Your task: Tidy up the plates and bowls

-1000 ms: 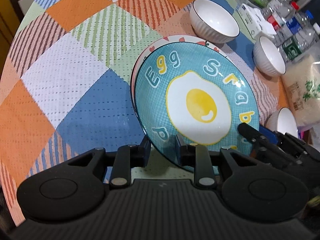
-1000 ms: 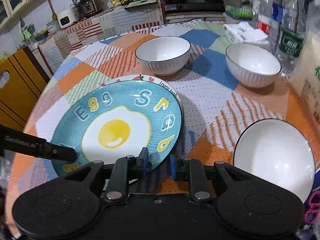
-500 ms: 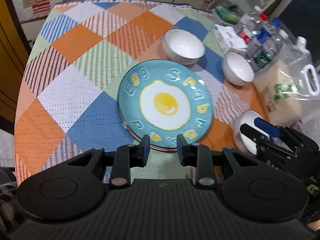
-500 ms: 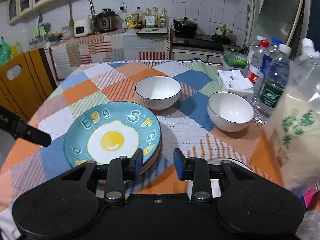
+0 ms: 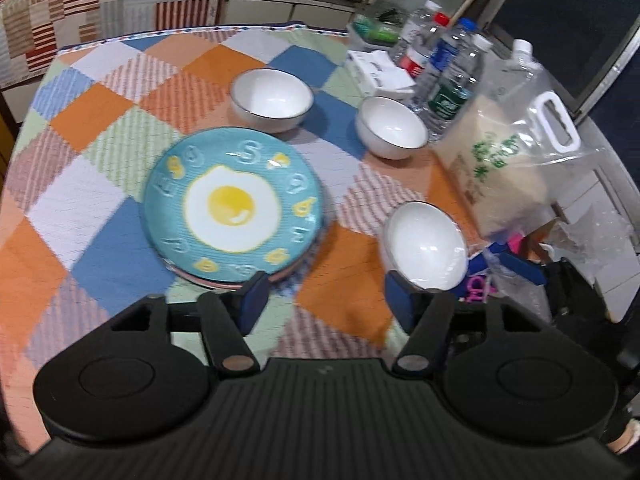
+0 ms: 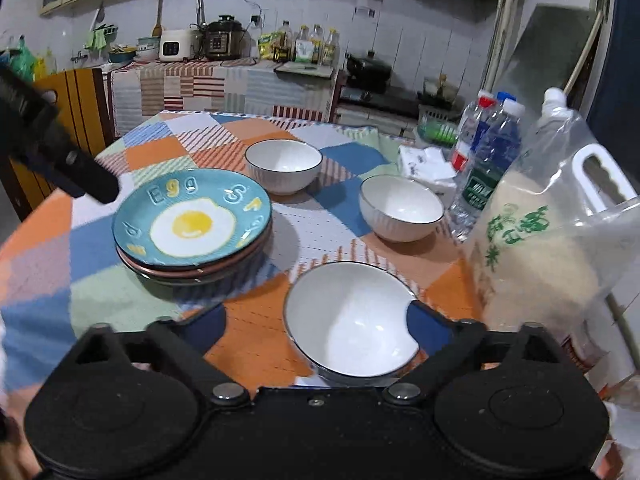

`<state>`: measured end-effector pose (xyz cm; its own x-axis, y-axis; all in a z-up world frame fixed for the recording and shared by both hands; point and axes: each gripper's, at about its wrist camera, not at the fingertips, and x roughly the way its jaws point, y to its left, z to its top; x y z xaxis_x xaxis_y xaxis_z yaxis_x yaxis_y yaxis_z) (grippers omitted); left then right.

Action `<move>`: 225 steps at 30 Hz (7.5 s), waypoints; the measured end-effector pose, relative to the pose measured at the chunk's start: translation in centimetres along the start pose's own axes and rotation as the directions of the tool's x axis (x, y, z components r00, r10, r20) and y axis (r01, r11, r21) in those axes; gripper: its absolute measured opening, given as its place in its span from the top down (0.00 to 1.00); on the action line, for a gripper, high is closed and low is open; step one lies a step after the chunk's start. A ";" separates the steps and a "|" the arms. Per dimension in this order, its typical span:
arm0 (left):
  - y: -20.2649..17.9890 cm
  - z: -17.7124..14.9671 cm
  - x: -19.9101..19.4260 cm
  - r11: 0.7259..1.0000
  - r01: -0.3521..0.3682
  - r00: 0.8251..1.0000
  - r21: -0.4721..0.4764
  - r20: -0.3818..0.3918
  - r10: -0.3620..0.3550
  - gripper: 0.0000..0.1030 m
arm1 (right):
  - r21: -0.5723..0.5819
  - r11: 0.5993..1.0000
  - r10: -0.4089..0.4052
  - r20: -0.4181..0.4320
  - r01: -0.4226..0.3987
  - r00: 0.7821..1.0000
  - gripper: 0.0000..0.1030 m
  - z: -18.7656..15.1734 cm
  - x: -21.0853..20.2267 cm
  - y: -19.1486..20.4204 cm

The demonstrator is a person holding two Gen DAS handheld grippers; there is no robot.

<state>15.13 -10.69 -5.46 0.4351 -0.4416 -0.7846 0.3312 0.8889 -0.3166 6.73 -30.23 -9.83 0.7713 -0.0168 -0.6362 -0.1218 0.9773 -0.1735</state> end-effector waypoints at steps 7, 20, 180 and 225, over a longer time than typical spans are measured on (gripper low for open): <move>-2.3 -1.6 4.0 0.999 -0.005 1.000 -0.034 0.021 0.006 0.26 | 0.081 0.997 0.010 -0.062 -0.005 0.998 0.04 -2.7 2.6 -1.3; -4.5 -1.2 11.8 0.990 0.039 0.995 -0.134 -0.087 -0.051 0.30 | 0.169 0.986 0.024 -0.097 -0.007 0.995 0.03 -4.2 7.9 -2.7; 0.9 12.2 13.7 0.989 0.031 0.985 -0.142 -0.165 -0.055 0.90 | 0.800 0.596 0.154 -0.201 0.071 0.967 0.88 8.3 13.7 -8.9; 5.0 -3.6 6.6 0.961 -0.023 0.909 -0.277 -0.406 -0.096 0.86 | 0.342 0.939 0.114 -0.393 0.030 0.912 0.90 2.7 5.1 4.6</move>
<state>16.62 -8.72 -14.12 0.0244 -0.4368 -0.8992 0.0766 0.8977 -0.4339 11.78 -25.23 -11.80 0.4444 0.0131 -0.8957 0.1221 0.9897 0.0751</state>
